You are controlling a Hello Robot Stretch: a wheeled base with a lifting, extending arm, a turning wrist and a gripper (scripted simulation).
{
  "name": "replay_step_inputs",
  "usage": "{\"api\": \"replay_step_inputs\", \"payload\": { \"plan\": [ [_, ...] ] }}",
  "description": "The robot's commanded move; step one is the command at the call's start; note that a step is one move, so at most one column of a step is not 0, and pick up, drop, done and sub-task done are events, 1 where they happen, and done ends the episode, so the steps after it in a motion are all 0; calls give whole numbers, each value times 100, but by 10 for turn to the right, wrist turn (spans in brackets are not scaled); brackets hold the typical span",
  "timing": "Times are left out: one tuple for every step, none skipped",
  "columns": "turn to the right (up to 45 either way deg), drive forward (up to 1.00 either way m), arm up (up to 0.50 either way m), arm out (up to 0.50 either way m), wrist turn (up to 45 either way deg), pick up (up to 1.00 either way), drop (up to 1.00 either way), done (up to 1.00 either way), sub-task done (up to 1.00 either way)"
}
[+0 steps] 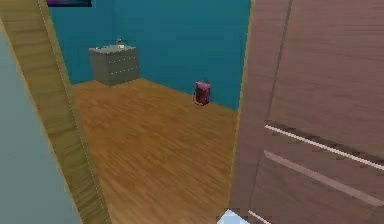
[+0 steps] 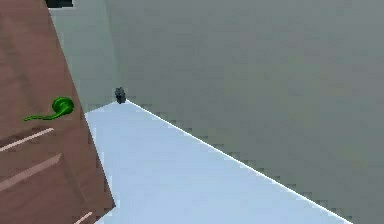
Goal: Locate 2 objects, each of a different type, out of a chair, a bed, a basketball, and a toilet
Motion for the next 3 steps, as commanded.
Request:
{"api": "replay_step_inputs", "payload": {
  "plan": [
    [60, 0, 0, 0, 0, 0, 0, 0, 0],
    [0, 65, 0, 0, 0, 0, 0, 0, 0],
    [-390, 0, 0, 0, 0, 0, 0, 0, 0]
  ]
}}
